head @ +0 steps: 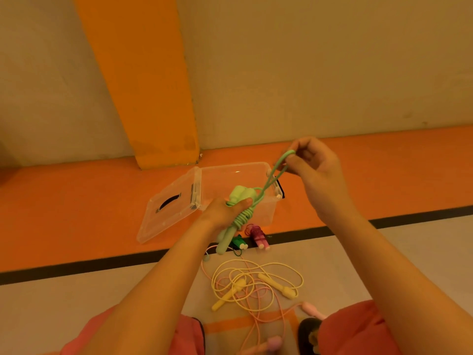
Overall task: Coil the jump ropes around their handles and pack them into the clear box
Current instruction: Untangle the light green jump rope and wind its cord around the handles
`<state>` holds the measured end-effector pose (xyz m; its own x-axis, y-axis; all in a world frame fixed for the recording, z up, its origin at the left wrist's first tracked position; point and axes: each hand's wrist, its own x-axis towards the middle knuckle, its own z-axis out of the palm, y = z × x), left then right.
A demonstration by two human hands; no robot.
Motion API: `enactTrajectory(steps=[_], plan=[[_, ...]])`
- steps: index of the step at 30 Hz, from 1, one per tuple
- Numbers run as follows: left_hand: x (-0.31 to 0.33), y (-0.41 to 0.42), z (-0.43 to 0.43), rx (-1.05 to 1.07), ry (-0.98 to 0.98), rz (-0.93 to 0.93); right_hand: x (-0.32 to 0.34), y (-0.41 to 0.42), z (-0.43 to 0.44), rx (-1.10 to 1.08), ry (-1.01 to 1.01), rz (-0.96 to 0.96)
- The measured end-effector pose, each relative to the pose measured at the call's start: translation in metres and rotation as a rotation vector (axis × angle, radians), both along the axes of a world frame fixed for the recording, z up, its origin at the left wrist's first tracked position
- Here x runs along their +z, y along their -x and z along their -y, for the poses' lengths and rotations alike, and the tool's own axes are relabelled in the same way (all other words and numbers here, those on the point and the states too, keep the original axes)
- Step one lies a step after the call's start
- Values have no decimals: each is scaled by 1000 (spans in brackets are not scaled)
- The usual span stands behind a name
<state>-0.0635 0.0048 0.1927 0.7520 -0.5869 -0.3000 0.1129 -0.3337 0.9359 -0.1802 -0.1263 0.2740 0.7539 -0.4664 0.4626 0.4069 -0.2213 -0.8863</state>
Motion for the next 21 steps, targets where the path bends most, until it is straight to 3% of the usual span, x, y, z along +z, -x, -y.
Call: enactTrajectory(steps=[4,7,10,17,21], plan=[[4,-1,-3,128,87,-86,-5,1,9,-33,-23,-62],[10,-1,-3,74,178,-282,-5,2,14,-31,33,-123],[10,1,-4,17,183,-269,-5,2,19,13,66,-124],[9,5,4,127,252,-273,-6,4,14,419,-82,-38],[7,6,8,254,290,-255,-5,8,-12,614,-45,-147]])
